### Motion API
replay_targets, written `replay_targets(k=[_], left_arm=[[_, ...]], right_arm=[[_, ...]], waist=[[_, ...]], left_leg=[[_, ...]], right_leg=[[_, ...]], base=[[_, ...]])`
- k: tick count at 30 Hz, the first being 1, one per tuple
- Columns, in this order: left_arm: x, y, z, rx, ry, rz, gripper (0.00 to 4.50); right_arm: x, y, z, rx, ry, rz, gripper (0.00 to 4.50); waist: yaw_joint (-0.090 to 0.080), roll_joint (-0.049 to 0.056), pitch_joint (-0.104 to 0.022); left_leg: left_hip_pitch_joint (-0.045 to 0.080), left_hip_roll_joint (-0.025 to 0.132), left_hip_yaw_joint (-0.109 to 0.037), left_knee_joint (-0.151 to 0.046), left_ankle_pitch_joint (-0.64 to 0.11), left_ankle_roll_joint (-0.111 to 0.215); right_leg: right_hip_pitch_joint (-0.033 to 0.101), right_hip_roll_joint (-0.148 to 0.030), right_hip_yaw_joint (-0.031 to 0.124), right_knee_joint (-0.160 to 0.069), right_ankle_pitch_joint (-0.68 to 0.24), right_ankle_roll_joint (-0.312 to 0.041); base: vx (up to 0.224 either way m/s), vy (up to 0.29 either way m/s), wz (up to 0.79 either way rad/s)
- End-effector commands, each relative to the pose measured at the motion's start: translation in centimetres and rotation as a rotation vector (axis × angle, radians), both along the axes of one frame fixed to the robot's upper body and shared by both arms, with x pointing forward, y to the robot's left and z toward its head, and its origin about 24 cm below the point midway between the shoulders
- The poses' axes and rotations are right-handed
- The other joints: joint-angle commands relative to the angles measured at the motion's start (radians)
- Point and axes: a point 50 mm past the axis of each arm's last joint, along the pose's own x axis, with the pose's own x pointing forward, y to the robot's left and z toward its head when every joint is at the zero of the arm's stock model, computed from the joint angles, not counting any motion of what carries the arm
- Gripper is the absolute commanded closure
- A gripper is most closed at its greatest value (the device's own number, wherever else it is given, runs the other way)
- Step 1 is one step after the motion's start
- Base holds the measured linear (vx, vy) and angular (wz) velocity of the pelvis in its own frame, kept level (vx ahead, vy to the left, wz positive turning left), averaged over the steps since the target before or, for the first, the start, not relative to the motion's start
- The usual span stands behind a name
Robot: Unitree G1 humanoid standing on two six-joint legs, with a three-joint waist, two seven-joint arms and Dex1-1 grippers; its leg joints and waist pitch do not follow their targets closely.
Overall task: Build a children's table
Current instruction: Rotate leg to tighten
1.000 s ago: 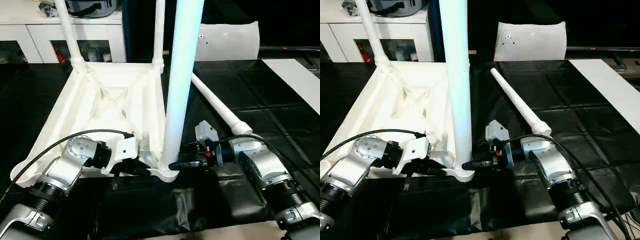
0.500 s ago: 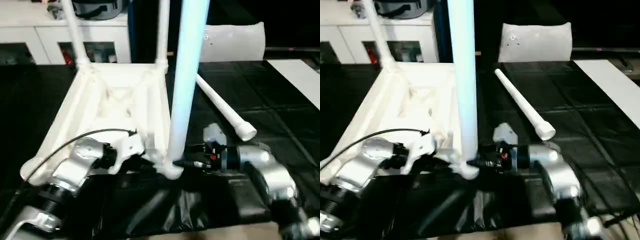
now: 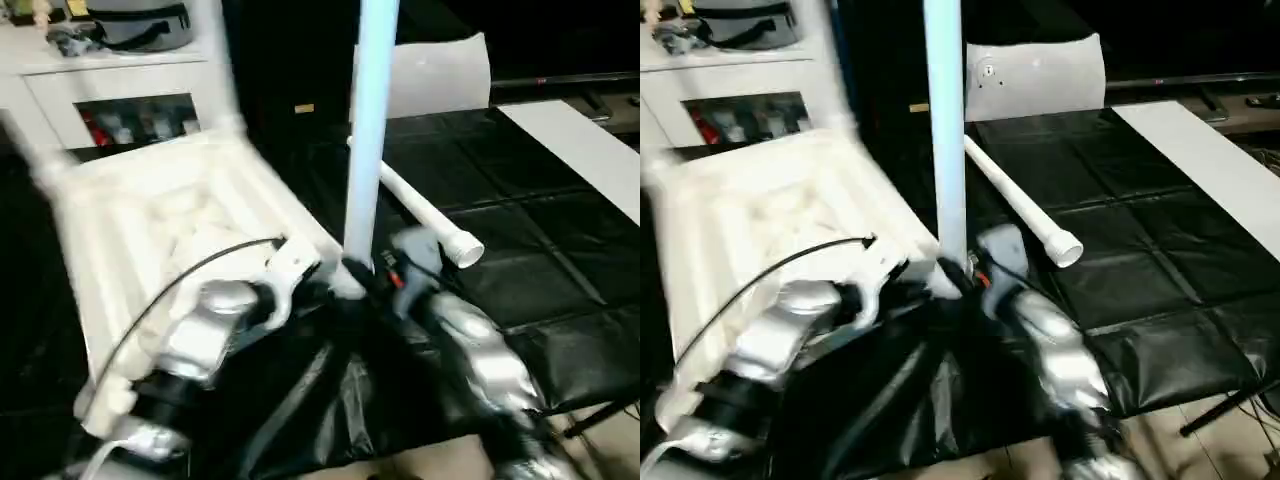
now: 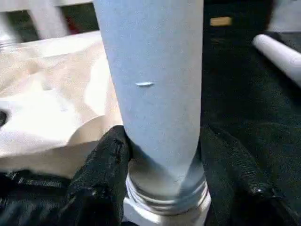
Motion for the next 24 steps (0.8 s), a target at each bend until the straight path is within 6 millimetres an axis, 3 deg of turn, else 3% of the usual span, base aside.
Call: replay_targets(k=[1,5,6,14,15,17,18,20,22,23,24], left_arm=[[0.7,-1.2,2.2,-0.062,-0.11,0.002,4.5],[-0.1,-0.4,1.6,-0.018,-0.098,-0.086,4.5],[-0.2,-0.1,1.5,-0.01,-0.093,-0.098,4.5],[-1.5,2.7,0.7,0.067,-0.089,-0.32,4.5],[-1.7,3.1,0.5,0.081,-0.078,-0.359,4.5],[-2.3,3.9,0.2,0.123,-0.055,-0.47,4.5],[-2.4,4.2,0.2,0.124,-0.045,-0.497,4.5],[-2.5,4.5,0.2,0.122,-0.029,-0.552,4.5],[-2.6,4.8,0.5,0.119,-0.016,-0.606,4.5],[-2.6,5.0,0.6,0.121,-0.01,-0.641,4.5],[-2.7,5.0,0.7,0.123,-0.008,-0.653,4.5]], right_arm=[[-1.5,2.8,-2.0,0.053,0.123,0.114,2.01],[-1.8,1.6,-1.7,0.057,0.071,0.108,1.77],[-1.8,1.3,-1.6,0.05,0.058,0.11,1.52],[-2.7,-2.4,-0.3,0.019,-0.064,0.209,0.97],[-2.8,-2.8,0.0,0.011,-0.081,0.239,0.78],[-3.1,-3.8,0.8,-0.004,-0.11,0.345,0.59],[-3.2,-4.1,1.0,-0.013,-0.109,0.385,0.55],[-3.5,-4.6,1.5,-0.035,-0.104,0.497,0.34],[-3.5,-5.0,1.9,-0.058,-0.091,0.586,0.22],[-3.5,-5.2,2.1,-0.067,-0.083,0.639,0.22],[-3.5,-5.2,2.1,-0.07,-0.079,0.658,0.22]], waist=[[0.01,-0.012,-0.052],[0.014,-0.013,-0.054],[0.014,-0.012,-0.053],[0.012,-0.01,-0.05],[0.015,-0.014,-0.049],[0.021,-0.01,-0.048],[0.026,-0.018,-0.047],[0.037,-0.014,-0.047],[0.044,-0.015,-0.048],[0.045,-0.023,-0.048],[0.049,-0.02,-0.049]], left_leg=[[-0.019,0.011,-0.002,-0.067,-0.143,0.064],[-0.023,0.012,0.0,-0.066,-0.109,0.081],[-0.022,0.013,0.0,-0.067,-0.108,0.083],[-0.019,0.017,0.0,-0.069,-0.139,0.08],[-0.018,0.017,0.0,-0.069,-0.143,0.081],[-0.014,0.02,0.0,-0.07,-0.159,0.085],[-0.012,0.021,0.003,-0.069,-0.158,0.087],[-0.007,0.022,0.006,-0.069,-0.151,0.084],[-0.01,0.023,0.004,-0.068,-0.144,0.084],[-0.011,0.023,0.005,-0.067,-0.14,0.085],[-0.011,0.022,0.004,-0.067,-0.136,0.086]], right_leg=[[0.052,-0.045,0.047,-0.08,-0.303,-0.145],[0.059,-0.047,0.048,-0.071,-0.229,-0.168],[0.059,-0.047,0.048,-0.07,-0.225,-0.172],[0.056,-0.046,0.05,-0.072,-0.252,-0.17],[0.058,-0.046,0.05,-0.073,-0.253,-0.169],[0.054,-0.046,0.051,-0.073,-0.267,-0.165],[0.052,-0.045,0.053,-0.074,-0.268,-0.165],[0.048,-0.046,0.055,-0.07,-0.254,-0.177],[0.053,-0.048,0.054,-0.065,-0.233,-0.189],[0.053,-0.049,0.054,-0.065,-0.23,-0.19],[0.054,-0.05,0.055,-0.063,-0.232,-0.194]], base=[[0.0,0.0,0.0],[0.0,0.0,0.0],[0.0,0.0,0.0],[0.0,0.0,0.0],[0.0,0.0,0.0],[0.0,0.0,0.0],[0.0,0.0,0.0],[0.0,0.0,0.0],[0.0,0.0,0.0],[0.0,0.0,0.0],[0.0,0.0,0.0]])
